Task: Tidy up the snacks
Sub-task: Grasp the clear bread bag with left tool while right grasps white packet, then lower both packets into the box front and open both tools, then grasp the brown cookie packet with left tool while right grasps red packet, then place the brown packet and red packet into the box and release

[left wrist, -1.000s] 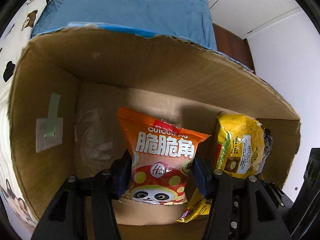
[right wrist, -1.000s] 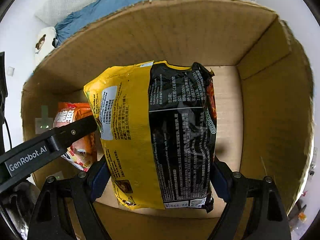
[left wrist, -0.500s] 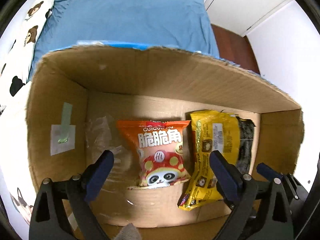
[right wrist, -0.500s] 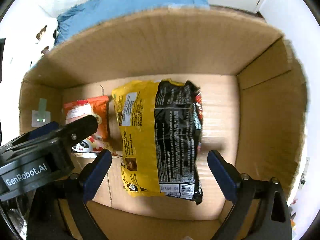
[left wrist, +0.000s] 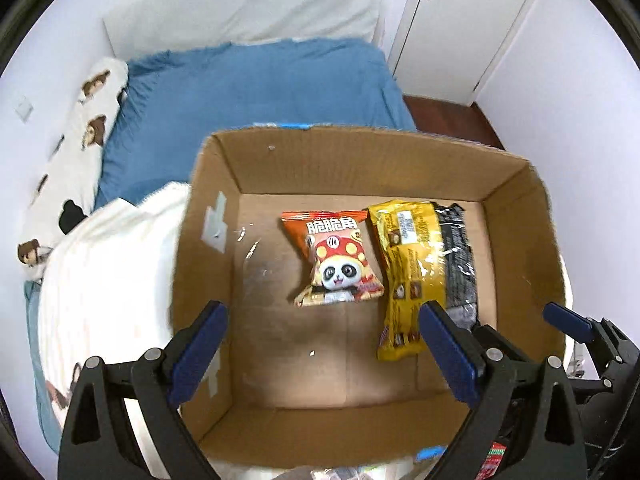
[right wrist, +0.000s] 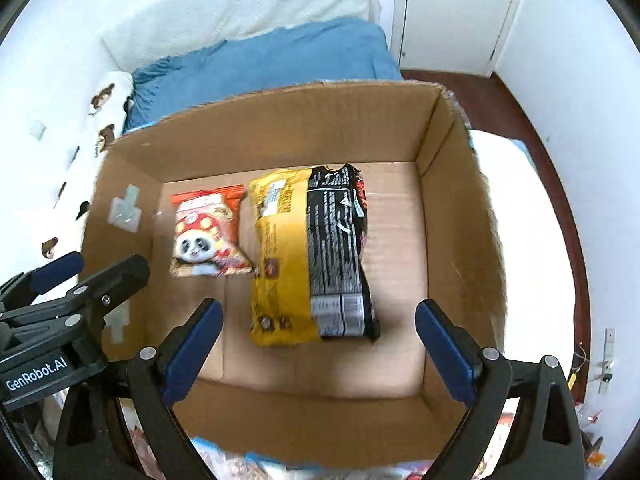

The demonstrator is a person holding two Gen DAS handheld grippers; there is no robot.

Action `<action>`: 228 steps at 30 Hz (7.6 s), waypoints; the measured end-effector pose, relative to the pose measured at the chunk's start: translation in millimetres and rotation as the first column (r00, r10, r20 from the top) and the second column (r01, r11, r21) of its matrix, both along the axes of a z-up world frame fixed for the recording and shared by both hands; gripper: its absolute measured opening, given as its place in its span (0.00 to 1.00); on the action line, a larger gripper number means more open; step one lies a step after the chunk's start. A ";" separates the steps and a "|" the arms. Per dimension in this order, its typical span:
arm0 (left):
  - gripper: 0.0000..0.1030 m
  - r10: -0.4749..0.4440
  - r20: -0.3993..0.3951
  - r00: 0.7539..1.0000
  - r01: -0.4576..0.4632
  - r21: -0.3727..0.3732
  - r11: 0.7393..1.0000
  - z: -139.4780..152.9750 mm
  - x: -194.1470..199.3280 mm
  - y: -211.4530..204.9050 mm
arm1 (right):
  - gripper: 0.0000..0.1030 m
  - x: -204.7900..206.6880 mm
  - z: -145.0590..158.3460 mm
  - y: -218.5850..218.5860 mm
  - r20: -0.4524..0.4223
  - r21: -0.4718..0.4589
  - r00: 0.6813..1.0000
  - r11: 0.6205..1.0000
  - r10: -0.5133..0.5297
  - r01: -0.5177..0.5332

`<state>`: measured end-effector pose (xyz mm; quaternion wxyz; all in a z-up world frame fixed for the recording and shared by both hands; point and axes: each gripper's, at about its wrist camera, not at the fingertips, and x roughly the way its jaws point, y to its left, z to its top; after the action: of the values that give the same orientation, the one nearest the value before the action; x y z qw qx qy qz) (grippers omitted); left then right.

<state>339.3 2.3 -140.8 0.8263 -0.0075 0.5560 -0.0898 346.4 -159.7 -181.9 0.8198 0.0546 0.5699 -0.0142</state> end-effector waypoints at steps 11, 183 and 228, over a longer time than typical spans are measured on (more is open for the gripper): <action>0.95 0.041 0.160 0.986 -0.035 -0.040 0.999 55.4 -49.1 11.1 | 0.96 -81.9 68.9 23.1 0.158 0.002 0.987 1.000 0.013 -0.014; 0.89 0.064 0.162 0.985 -0.070 0.032 0.997 64.9 -165.7 53.9 | 0.94 -203.6 83.0 -3.7 0.128 0.158 0.992 0.987 -0.018 -0.002; 0.54 0.076 -0.438 0.896 -0.071 0.027 0.997 -214.1 -238.2 76.6 | 0.70 -285.2 -172.0 27.1 -0.369 0.237 0.929 0.964 -0.025 0.120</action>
<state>101.1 78.9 -354.9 0.6826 -0.0441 0.7276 -0.0516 61.1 -132.6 -353.9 0.6853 0.1774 0.7061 0.0188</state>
